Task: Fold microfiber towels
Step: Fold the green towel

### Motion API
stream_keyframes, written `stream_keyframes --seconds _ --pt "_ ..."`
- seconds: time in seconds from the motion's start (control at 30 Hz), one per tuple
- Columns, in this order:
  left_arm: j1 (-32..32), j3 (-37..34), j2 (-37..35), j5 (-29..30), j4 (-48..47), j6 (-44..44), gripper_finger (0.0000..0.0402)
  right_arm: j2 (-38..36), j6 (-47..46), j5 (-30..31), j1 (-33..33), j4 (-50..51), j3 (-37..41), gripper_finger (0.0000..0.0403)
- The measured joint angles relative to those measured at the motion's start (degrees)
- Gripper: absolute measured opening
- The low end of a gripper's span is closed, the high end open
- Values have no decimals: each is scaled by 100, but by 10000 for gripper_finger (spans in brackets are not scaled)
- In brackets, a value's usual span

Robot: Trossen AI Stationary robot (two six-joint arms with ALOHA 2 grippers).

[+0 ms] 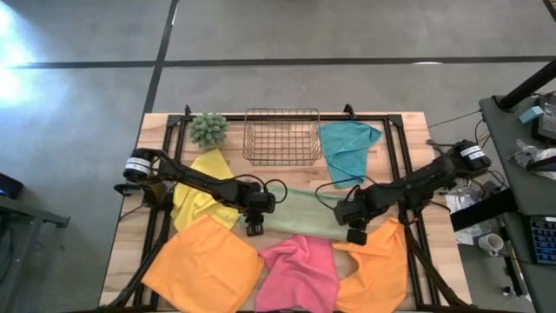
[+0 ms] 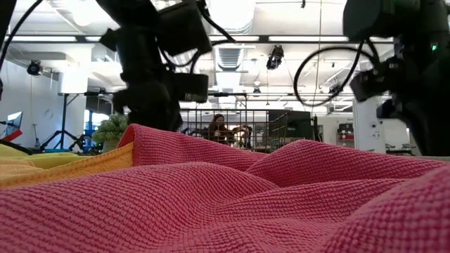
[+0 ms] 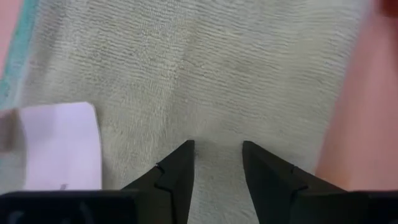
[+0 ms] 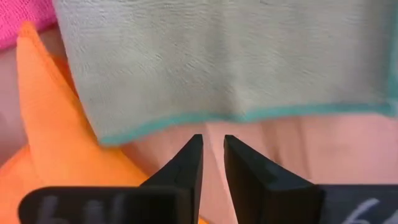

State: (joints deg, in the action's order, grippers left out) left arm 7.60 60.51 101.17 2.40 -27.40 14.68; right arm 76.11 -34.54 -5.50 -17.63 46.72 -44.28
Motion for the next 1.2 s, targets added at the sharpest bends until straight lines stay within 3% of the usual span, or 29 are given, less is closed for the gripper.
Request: stream_keyframes --seconds 0.23,0.37,0.43,0.57,0.77,1.03,1.2 --pt "-4 18 -551 31 -288 2 120 -1197 -623 466 2 -168 -28 54" --pt "-14 9 -737 813 -245 -44 120 -1404 -857 605 0 -947 3 54" --pt "-99 -20 -691 1053 -67 -167 120 -1237 -912 712 3 -1124 66 54" --pt "-277 -35 -437 801 420 -182 120 -670 -930 650 0 -1413 138 54" --pt "-419 -43 -133 614 601 -203 120 150 -890 94 -35 -1768 140 54" --pt "-466 -103 132 485 622 -293 120 725 -862 -201 -50 -2009 140 54" --pt "-458 -107 284 393 638 166 120 930 -836 -239 54 -1982 121 54"
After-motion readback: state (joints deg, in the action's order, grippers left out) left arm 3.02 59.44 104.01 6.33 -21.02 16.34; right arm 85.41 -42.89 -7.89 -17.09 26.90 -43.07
